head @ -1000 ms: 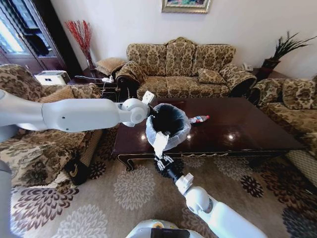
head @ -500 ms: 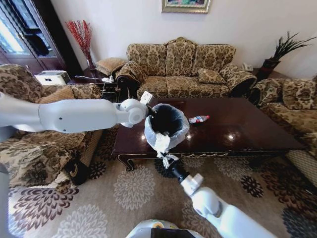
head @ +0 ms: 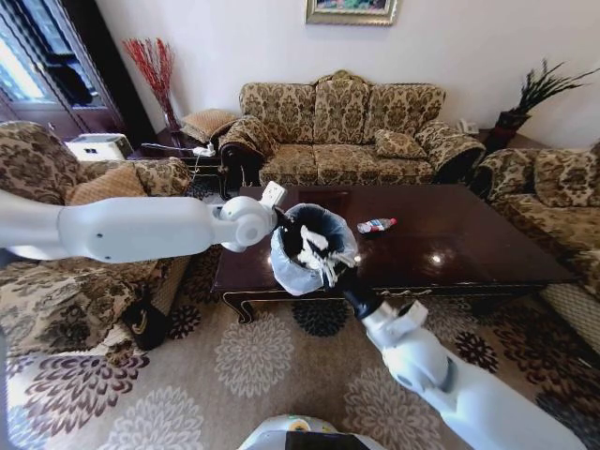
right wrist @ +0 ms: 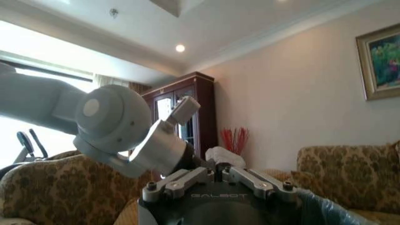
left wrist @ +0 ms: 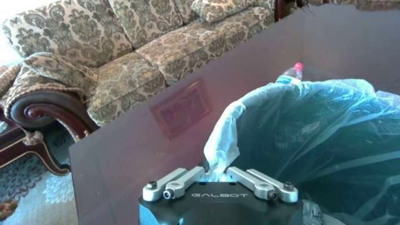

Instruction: Move to the front of the table and place the trash on the table into the trash bin.

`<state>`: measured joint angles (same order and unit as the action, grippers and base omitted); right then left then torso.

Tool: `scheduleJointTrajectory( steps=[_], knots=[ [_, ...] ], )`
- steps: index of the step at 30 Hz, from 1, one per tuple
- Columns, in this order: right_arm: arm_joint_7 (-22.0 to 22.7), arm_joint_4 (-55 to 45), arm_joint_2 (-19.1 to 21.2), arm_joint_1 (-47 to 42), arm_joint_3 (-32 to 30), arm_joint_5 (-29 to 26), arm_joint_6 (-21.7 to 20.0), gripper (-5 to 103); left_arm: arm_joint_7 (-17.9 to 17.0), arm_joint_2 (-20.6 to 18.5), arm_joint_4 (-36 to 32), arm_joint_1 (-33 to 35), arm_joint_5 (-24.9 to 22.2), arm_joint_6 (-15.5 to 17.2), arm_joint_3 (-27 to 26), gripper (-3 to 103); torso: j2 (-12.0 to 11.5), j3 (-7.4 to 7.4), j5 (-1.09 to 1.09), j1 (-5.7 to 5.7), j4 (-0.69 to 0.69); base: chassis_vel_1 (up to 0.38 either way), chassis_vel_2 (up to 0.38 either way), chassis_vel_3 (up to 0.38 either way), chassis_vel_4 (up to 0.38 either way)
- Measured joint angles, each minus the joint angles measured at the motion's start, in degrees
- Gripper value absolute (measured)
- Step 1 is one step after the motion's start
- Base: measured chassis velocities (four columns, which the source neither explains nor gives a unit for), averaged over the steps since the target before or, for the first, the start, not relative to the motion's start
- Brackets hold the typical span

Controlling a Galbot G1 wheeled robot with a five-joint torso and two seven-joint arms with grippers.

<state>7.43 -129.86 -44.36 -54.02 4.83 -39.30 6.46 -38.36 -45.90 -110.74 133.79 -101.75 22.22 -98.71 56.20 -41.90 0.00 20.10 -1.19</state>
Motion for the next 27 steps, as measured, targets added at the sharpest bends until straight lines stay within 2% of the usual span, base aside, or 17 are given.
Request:
scheduleJointTrajectory(
  steps=[2, 3, 5, 6, 7, 10, 11, 12, 15, 17, 18, 20, 23, 24, 26, 27],
  knots=[
    [0.0, 0.42, -0.54, 0.1, 0.23, -1.23, -2.75, 0, -0.05, 0.54, -0.63, -0.55, -0.17, -0.03, 0.13, 0, 0.0, 0.0, 0.0, -0.01, 0.0, 0.0, 0.0, 0.0, 0.0],
    [0.0, 0.42, -0.54, 0.1, 0.23, -1.23, -2.75, 0, -0.05, 0.54, -0.63, -0.55, -0.17, -0.03, 0.13, 0, 0.0, 0.0, 0.0, -0.01, 0.0, 0.0, 0.0, 0.0, 0.0],
    [0.0, 0.5, -1.48, 0.31, 0.31, -3.48, -7.39, 11, -0.12, 0.85, -1.08, -0.7, -0.34, -0.05, 0.13, 0, 0.0, 0.0, 0.01, -0.01, 0.01, 0.0, 0.0, 0.0, 0.0],
    [0.0, 0.11, -1.84, 0.51, 0.32, -5.29, -9.7, 11, -0.17, 0.96, -1.23, -0.72, -0.42, -0.05, 0.13, 0, 0.0, 0.0, 0.01, -0.01, 0.01, 0.0, 0.0, 0.0, 0.0],
    [0.0, 0.11, -1.84, 0.51, 0.32, -5.29, -9.7, 11, -0.17, 0.96, -1.23, -0.72, -0.42, -0.05, 0.13, 0, 0.0, 0.0, 0.01, -0.01, 0.01, 0.0, 0.0, 0.0, 0.0],
    [0.0, -1.55, -1.84, 1.33, -0.18, -9.52, -14.86, 27, -0.27, 1.5, -1.6, -0.72, -0.46, -0.08, 0.14, 0, 0.0, 0.0, 0.0, 0.0, 0.01, 0.0, 0.0, 0.0, 0.0],
    [0.0, -1.55, -1.65, 1.36, -0.39, -9.53, -15.17, 32, -0.27, 1.58, -1.61, -0.72, -0.46, -0.08, 0.15, 0, 0.0, 0.0, 0.0, 0.0, 0.01, 0.0, 0.0, 0.0, 0.0],
    [0.0, -1.55, -1.65, 1.36, -0.39, -9.53, -15.17, 32, -0.27, 1.58, -1.61, -0.72, -0.46, -0.08, 0.15, 0, 0.0, 0.0, 0.0, 0.0, 0.01, 0.0, 0.0, 0.0, 0.0],
    [0.0, -1.0, -1.35, 1.72, -1.3, -9.39, -15.96, 49, -0.29, 1.65, -1.6, -0.67, -0.43, -0.12, 0.16, 0, 0.0, 0.0, 0.0, -0.01, 0.01, 0.0, 0.0, 0.0, 0.0],
    [0.0, -0.48, -1.73, 2.12, -1.28, -9.41, -16.25, 49, -0.28, 1.55, -1.59, -0.63, -0.41, -0.2, 0.16, 0, 0.0, 0.0, 0.0, -0.01, 0.02, 0.0, 0.0, 0.0, 0.0],
    [0.0, -0.1, -2.13, 2.59, -1.17, -9.94, -16.26, 60, -0.27, 1.45, -1.59, -0.52, -0.4, -0.29, 0.15, 0, 0.0, 0.0, 0.01, 0.0, 0.02, 0.0, 0.0, 0.0, 0.0],
    [0.0, -0.06, -2.22, 2.72, -1.15, -10.43, -16.26, 60, -0.27, 1.43, -1.59, -0.49, -0.4, -0.31, 0.14, 0, 0.0, 0.0, 0.01, 0.0, 0.01, 0.0, 0.0, 0.0, 0.0],
    [0.01, -0.8, -2.93, 5.02, -1.47, -20.43, -17.09, 76, -0.27, 1.32, -1.61, -0.18, -0.34, -0.49, 0.14, 0, 0.0, 0.0, 0.0, -0.01, 0.02, 0.0, 0.0, 0.0, 0.0],
    [0.01, -0.8, -2.93, 5.02, -1.47, -20.43, -17.09, 76, -0.27, 1.32, -1.61, -0.18, -0.34, -0.49, 0.14, 0, 0.0, 0.0, 0.0, -0.01, 0.02, 0.0, 0.0, 0.0, 0.0],
    [0.01, -0.41, -4.1, 9.2, -1.83, -30.2, -17.26, 86, -0.27, 1.1, -1.74, 0.01, -0.33, -0.62, 0.12, 0, 0.0, 0.0, 0.01, -0.01, 0.0, 0.0, 0.0, 0.0, 0.0],
    [0.01, -0.41, -4.1, 9.2, -1.83, -30.2, -17.26, 86, -0.27, 1.1, -1.74, 0.01, -0.33, -0.62, 0.12, 0, 0.0, 0.0, 0.01, -0.01, 0.0, 0.0, 0.0, 0.0, 0.0]
  ],
)
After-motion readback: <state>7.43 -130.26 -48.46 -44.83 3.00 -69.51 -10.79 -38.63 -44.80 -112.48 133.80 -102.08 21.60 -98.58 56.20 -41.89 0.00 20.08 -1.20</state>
